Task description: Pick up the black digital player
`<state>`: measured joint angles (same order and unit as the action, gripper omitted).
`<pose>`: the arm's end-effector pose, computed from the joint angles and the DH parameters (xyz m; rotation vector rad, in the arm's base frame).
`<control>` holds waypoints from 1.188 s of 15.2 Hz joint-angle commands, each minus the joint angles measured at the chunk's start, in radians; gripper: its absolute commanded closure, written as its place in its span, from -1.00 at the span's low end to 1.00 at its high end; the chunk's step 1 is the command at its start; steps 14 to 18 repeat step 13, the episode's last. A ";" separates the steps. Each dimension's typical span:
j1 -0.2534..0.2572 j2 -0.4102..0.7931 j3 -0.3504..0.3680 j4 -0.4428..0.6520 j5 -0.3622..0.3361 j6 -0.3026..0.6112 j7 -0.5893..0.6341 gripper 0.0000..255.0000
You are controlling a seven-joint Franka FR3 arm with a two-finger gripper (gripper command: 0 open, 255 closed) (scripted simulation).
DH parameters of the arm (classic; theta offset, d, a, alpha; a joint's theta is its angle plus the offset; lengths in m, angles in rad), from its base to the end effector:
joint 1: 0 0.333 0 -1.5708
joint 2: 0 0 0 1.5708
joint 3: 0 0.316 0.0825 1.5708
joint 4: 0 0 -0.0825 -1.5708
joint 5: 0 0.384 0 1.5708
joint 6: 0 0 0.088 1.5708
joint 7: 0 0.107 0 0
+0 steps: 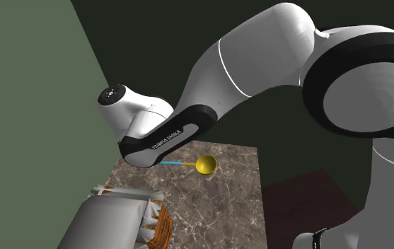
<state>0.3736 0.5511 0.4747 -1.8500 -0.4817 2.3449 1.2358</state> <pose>0.4460 0.4643 0.2539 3.1068 -0.1786 0.1659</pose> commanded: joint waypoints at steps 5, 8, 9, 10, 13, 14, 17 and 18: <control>-0.017 -0.053 0.026 0.004 0.038 -0.052 -0.026 1.00; -0.025 -0.077 0.037 0.010 0.056 -0.079 -0.040 1.00; -0.027 -0.085 0.041 0.013 0.062 -0.089 -0.045 1.00; -0.029 -0.093 0.044 0.016 0.068 -0.098 -0.049 1.00; -0.032 -0.102 0.048 0.019 0.075 -0.109 -0.055 1.00; -0.032 -0.102 0.048 0.019 0.075 -0.109 -0.055 1.00; -0.032 -0.102 0.048 0.019 0.075 -0.109 -0.055 1.00; -0.032 -0.102 0.048 0.019 0.075 -0.109 -0.055 1.00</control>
